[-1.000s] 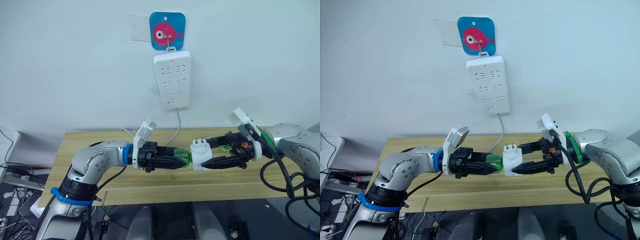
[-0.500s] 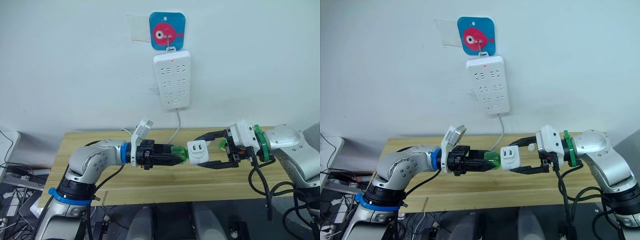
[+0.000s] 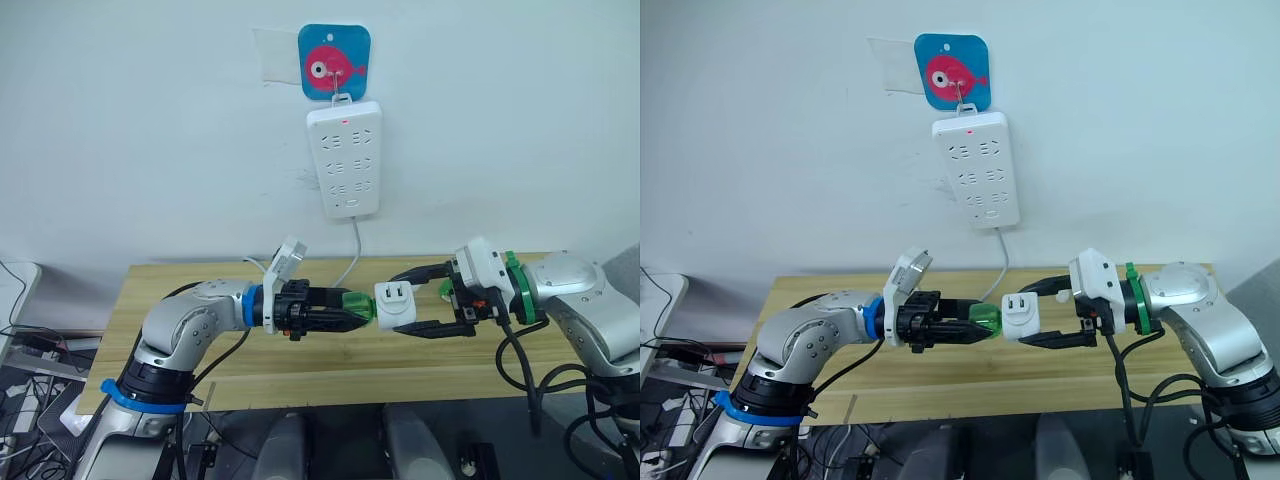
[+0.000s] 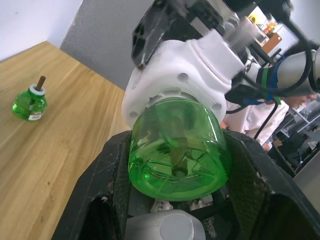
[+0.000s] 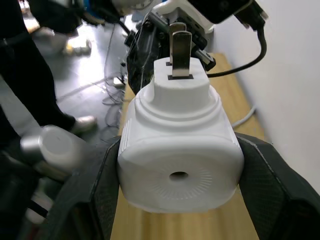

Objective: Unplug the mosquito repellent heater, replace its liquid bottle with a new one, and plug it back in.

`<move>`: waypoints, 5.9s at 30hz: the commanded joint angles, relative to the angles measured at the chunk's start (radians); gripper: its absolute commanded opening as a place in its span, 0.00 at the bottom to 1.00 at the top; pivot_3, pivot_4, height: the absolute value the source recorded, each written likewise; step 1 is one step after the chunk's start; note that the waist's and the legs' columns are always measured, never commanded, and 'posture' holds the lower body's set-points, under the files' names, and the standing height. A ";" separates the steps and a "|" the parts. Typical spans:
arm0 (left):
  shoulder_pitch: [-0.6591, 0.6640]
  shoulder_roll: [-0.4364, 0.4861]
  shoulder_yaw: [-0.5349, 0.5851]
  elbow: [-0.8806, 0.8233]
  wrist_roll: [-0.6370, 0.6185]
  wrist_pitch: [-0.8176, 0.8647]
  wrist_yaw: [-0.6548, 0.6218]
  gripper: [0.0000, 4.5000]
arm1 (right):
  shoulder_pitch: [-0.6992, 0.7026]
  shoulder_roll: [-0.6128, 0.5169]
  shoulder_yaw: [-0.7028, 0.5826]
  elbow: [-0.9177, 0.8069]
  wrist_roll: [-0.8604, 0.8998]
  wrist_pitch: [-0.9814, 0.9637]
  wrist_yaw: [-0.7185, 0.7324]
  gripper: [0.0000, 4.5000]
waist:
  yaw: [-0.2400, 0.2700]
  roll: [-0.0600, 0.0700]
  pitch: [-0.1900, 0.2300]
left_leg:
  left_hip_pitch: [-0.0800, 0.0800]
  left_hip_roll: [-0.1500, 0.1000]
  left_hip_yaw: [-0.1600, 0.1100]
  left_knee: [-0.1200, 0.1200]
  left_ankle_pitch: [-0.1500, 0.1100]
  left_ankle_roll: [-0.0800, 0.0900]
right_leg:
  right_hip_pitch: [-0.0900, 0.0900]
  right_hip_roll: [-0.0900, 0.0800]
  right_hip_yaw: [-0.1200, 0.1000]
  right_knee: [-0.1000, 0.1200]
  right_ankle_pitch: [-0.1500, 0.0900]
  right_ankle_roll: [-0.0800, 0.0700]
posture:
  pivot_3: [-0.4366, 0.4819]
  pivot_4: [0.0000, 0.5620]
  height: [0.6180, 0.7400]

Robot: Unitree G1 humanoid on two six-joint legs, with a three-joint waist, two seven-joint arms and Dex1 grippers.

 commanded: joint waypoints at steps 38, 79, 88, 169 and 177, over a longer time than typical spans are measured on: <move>0.022 -0.035 -0.031 -0.087 0.025 -0.123 -0.039 0.50 | -0.239 0.220 -0.319 0.388 0.676 1.048 -0.614 1.00 | 0.000 0.000 0.000 | -0.001 0.000 0.001 0.000 0.000 0.000 | 0.000 0.001 0.000 0.000 0.000 0.000 | 0.34 0.42 1.00; 0.010 -0.031 -0.013 -0.021 0.054 -0.145 0.036 0.50 | -0.069 0.081 -0.265 0.211 1.103 0.922 -0.753 0.01 | 0.000 -0.001 0.001 | -0.001 0.001 0.001 0.000 0.000 0.001 | 0.000 0.002 0.000 0.000 0.000 0.000 | 0.34 0.41 1.00; 0.016 -0.013 -0.062 -0.014 0.093 -0.182 0.005 0.50 | -0.224 0.008 -0.151 0.276 1.339 0.781 -0.860 0.01 | -0.001 -0.002 0.001 | -0.001 0.001 0.001 0.000 0.000 0.001 | 0.000 0.002 0.000 -0.001 0.000 0.000 | 0.31 0.42 1.00; -0.057 -0.027 -0.204 0.119 0.950 -0.985 0.441 1.00 | -0.049 0.330 -0.341 -0.073 0.290 0.839 -0.784 0.65 | 0.004 -0.003 0.002 | -0.007 -0.004 0.002 0.001 0.003 -0.004 | -0.010 -0.003 0.002 0.010 0.000 -0.001 | 0.32 0.40 1.00; -0.101 -0.076 -0.250 0.181 1.034 -1.037 0.483 1.00 | -0.079 0.436 -0.409 -0.113 0.344 0.982 -0.900 0.65 | -0.001 -0.003 0.002 | -0.007 -0.002 0.002 0.001 0.003 -0.004 | -0.011 -0.002 0.001 0.011 0.000 -0.001 | 0.30 0.39 1.00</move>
